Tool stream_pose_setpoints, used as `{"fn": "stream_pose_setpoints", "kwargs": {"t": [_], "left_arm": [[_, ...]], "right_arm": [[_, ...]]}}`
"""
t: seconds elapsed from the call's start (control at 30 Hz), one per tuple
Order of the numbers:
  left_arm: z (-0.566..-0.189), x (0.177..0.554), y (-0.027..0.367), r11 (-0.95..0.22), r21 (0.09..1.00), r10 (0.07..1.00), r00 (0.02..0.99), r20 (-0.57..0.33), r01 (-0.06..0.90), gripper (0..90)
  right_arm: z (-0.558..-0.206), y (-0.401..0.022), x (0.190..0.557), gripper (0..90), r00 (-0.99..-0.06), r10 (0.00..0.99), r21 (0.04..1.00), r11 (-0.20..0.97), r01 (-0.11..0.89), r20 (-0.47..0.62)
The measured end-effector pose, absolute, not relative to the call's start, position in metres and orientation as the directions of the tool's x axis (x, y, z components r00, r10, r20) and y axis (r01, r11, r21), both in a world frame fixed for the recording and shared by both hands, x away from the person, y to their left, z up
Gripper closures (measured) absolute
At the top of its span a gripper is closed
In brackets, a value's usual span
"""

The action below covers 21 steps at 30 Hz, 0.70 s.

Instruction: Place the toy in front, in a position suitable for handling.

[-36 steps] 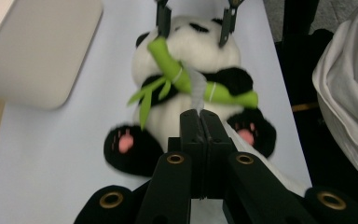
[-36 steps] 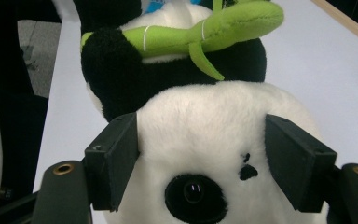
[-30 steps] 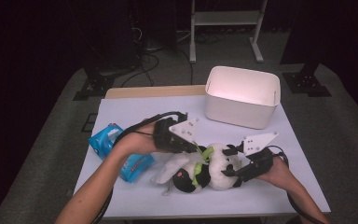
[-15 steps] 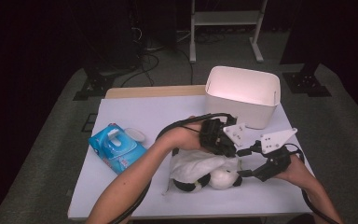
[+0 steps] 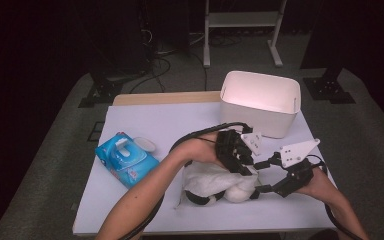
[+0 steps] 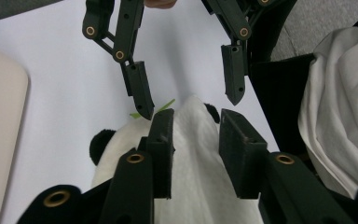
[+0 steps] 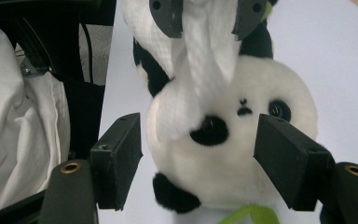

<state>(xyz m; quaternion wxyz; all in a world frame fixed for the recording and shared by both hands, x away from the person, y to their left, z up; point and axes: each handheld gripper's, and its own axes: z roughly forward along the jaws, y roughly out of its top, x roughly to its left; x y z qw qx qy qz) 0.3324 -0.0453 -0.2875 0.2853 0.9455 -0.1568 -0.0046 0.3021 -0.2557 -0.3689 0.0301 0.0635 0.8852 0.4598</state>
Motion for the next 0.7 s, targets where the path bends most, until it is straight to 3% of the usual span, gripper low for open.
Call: {"fn": "stream_pose_setpoints", "kwargs": {"t": [0.4,0.43,0.47,0.5,0.53,0.6,0.7], "left_arm": [[-0.282,0.326,0.003,-0.793,0.561,-0.218,0.970,0.104,-0.238,62.5],[-0.282,0.326,0.006,-0.794,0.560,-0.213,0.971,0.106,-0.236,62.4],[-0.282,0.325,0.011,-0.796,0.561,-0.203,0.973,0.109,-0.229,62.1],[-0.282,0.325,0.013,-0.797,0.559,-0.200,0.973,0.112,-0.228,62.1],[-0.283,0.324,0.021,-0.802,0.557,-0.183,0.976,0.117,-0.217,61.7],[-0.284,0.323,0.029,-0.803,0.559,-0.169,0.979,0.116,-0.205,61.6],[-0.286,0.323,0.035,-0.801,0.566,-0.154,0.981,0.119,-0.194,61.2]], "right_arm": [[-0.359,-0.232,0.302,39.0,-0.988,0.155,0.851,0.520,0.071,-0.012],[-0.359,-0.229,0.302,42.6,-0.987,0.159,0.853,0.516,0.077,-0.007],[-0.360,-0.224,0.303,53.3,-0.986,0.167,0.850,0.521,0.076,-0.014],[-0.360,-0.224,0.303,53.3,-0.986,0.167,0.850,0.521,0.076,-0.014],[-0.363,-0.220,0.304,71.0,-0.986,0.164,0.843,0.533,0.071,-0.021],[-0.365,-0.219,0.303,80.4,-0.985,0.168,0.835,0.547,0.060,-0.040],[-0.367,-0.221,0.304,83.1,-0.987,0.157,0.832,0.551,0.067,-0.024]]}}
